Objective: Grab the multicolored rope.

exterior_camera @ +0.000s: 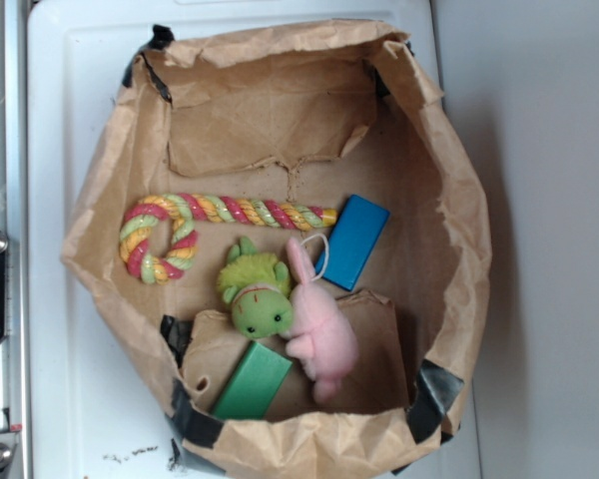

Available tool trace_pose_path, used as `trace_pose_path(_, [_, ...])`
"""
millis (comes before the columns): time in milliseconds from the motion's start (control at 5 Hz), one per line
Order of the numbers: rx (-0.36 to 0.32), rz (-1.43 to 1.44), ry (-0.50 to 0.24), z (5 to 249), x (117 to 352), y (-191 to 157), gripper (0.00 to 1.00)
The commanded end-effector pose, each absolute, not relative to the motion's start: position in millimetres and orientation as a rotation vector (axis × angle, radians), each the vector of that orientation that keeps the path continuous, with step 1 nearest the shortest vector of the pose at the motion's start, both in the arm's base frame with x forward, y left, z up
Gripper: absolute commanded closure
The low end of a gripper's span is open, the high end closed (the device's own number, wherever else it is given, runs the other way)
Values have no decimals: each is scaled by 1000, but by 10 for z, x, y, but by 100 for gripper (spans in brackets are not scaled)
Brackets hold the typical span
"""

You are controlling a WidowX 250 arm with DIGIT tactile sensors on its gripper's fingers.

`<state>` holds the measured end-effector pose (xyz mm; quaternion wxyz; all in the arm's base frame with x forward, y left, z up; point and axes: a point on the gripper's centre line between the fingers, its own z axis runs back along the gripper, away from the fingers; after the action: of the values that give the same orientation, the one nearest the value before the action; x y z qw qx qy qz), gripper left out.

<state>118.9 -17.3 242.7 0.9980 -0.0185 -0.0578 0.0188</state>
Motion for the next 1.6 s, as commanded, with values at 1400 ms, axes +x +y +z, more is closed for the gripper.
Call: trace_pose_path(1400, [34,-7,-219,1941,2668,159,0])
